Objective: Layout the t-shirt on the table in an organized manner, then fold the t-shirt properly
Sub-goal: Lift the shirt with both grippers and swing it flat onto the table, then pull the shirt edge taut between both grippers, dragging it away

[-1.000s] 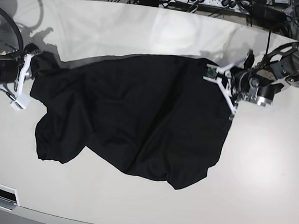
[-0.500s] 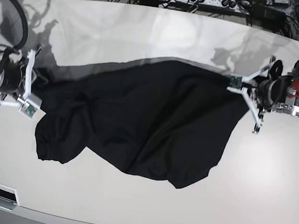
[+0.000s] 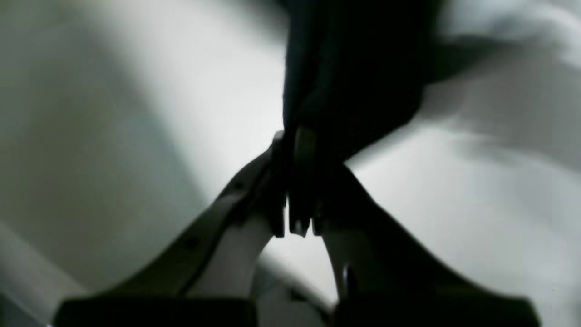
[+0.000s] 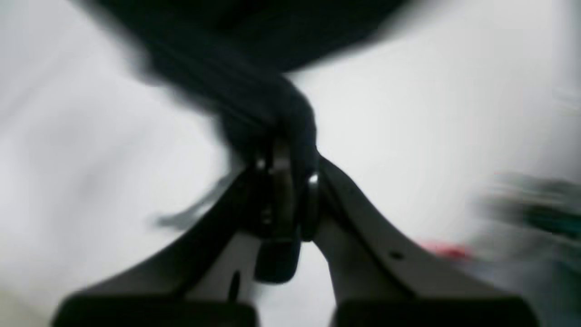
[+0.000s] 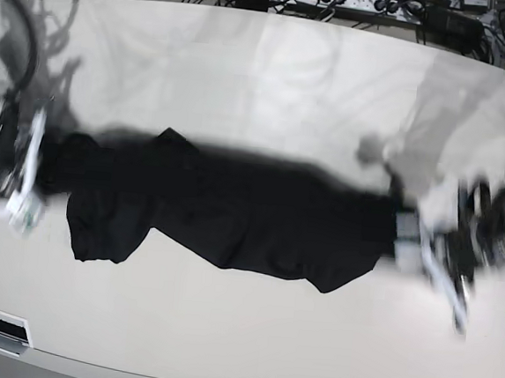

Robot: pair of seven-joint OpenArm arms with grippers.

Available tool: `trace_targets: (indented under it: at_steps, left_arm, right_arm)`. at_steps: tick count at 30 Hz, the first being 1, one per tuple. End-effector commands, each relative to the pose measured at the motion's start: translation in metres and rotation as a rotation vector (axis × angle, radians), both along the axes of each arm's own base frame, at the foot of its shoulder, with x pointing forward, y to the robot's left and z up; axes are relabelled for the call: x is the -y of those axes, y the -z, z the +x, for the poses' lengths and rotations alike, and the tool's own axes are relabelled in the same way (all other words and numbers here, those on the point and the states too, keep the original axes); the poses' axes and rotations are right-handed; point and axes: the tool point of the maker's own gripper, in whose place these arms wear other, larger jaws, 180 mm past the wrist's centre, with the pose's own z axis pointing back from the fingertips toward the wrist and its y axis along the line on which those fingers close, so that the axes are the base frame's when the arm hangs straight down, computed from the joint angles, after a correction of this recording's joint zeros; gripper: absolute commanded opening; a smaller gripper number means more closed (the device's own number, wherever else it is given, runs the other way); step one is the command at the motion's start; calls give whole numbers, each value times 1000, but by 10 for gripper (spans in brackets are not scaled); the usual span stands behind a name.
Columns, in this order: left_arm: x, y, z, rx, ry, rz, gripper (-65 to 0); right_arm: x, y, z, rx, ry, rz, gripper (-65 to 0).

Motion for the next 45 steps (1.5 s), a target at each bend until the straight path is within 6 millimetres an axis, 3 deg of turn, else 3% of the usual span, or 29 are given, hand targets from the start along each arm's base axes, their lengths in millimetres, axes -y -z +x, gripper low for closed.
trace_targets:
  at_steps: [1,2,4,5,7,10,12,17,22,26,31,34,38,40,42,43,44,45]
  left_arm:
    - [-16,-101,40,297,-77,-21,-650]
    - [-20,-152,55,409,-124,-78,-650]
    - [-29,-219,70,484,-204,-231,-650]
    - [-32,-225,73,448,-222,-293,-650]
    - [-33,-212,77,321,-229,-351,-650]
    - [-30,-190,75,159,-219,-385,-650]
    - [-31,-179,72,91,-214,-379,-650]
    - [-51,-87,47,-154,-341,-290,-650]
    - [-42,0,1,-439,-304,-225,-650]
    - [-51,58,-46,-649,-335,-135,-650]
    - [-57,118,-120,-926,-394,-77,-650]
    - [-53,143,-162,-1071,-410,-90,-650]
    - [-45,165,-197,-1167,-398,-121,-650]
    - [-43,170,-190,-1115,-367,-112,-650]
    - [-53,161,-147,-912,-306,-19,-650]
    - [-51,142,-113,-792,-260,-21,-650]
    - [-47,113,-76,-674,-222,-42,-650]
    - [-46,69,-32,-512,-216,-56,-650]
  right_arm:
    - [28,-71,30,206,48,-92,-650]
    - [42,-110,42,316,88,-115,-650]
    - [59,-172,52,467,127,-91,-650]
    - [62,-192,53,506,124,-73,-650]
    - [62,-218,51,543,92,-42,-650]
    - [52,-221,47,525,39,22,-650]
    - [42,-202,43,436,-8,63,-650]
    - [10,-128,16,171,-133,167,-650]
    - [-26,-59,-23,-45,-208,314,-650]
    - [-51,-9,-66,-227,-224,421,-650]
    - [-67,36,-112,-385,-196,486,-650]
    - [-75,54,-138,-457,-175,529,-650]
    - [-85,66,-157,-502,-157,571,-650]
    - [-80,66,-147,-451,-149,542,-650]
    - [-67,49,-105,-276,-154,462,-650]
    - [-57,30,-77,-167,-169,406,-650]
    - [-44,-2,-44,-34,-157,343,-650]
    - [-27,-47,-10,124,-131,263,-650]
